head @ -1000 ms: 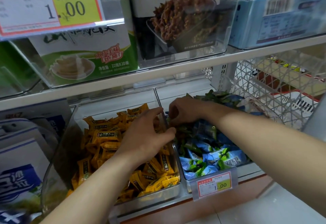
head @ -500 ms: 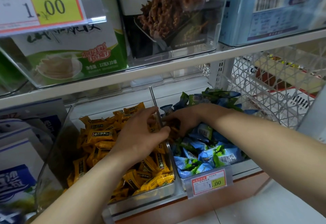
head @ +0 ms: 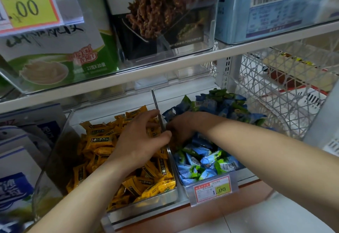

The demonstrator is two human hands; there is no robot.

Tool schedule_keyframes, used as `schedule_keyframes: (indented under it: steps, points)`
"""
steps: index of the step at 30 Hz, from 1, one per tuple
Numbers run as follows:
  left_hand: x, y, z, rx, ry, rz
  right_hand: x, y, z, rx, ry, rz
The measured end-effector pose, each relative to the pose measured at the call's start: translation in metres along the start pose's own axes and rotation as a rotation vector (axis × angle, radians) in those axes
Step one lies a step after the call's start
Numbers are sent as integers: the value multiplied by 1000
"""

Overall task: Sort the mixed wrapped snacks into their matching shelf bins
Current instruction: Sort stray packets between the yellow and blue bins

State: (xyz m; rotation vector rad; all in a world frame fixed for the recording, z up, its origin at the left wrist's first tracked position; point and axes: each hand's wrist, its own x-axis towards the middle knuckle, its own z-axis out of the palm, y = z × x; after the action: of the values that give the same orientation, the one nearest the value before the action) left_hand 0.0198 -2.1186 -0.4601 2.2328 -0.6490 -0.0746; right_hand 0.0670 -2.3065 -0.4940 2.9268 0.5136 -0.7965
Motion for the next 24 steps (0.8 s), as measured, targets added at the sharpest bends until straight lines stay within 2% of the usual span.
schedule_keyframes:
  steps: [8,14,19,24]
  points:
    - [1,-1,0,-3,-13,17,-2,-4,8,52,57,7]
    - [1,-1,-1,-8,-6,9,-21,1,4,444,178,-43]
    - [2,-1,-4,-35,-31,5,-41,15,-15,876,520,31]
    - [1,-1,-6,-24,-42,10,-72,23,-27,1077,759,79]
